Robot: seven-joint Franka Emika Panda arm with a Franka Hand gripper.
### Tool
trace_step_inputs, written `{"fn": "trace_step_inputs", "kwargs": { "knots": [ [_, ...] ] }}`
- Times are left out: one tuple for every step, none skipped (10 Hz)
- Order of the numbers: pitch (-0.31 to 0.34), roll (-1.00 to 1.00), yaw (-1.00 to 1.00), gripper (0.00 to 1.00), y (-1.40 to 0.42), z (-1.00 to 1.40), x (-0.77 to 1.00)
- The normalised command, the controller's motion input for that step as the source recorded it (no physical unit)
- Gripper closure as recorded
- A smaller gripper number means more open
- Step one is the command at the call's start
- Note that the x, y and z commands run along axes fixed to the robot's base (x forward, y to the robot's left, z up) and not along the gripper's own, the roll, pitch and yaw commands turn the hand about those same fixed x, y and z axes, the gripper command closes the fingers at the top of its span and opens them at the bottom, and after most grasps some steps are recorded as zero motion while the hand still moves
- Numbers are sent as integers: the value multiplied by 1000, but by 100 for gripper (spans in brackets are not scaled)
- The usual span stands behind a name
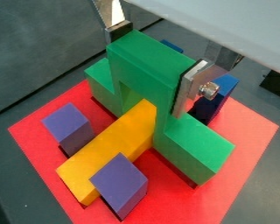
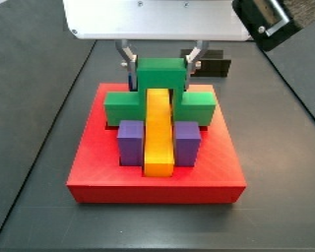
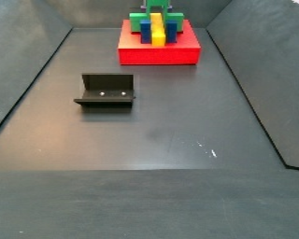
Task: Pick up the green object. Move up. Place the green object on the fixture. Regrasp the green object. Move to above the board. Insert the green object.
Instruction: Insert the green object.
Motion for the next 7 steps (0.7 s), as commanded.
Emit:
{"fn": "trace_step_inputs", "kwargs": {
  "knots": [
    [70, -26, -77, 100, 0, -129, 97],
    [79, -11, -91, 100, 0, -129, 89],
    [74, -7, -103, 100, 0, -169, 40],
    [70, -17, -134, 100, 0, -180, 0],
    [64, -49, -140, 100, 20, -151, 0],
    [61, -64, -137, 100, 20, -134, 0],
    [59, -80, -149, 100, 49, -140, 0]
  ]
}}
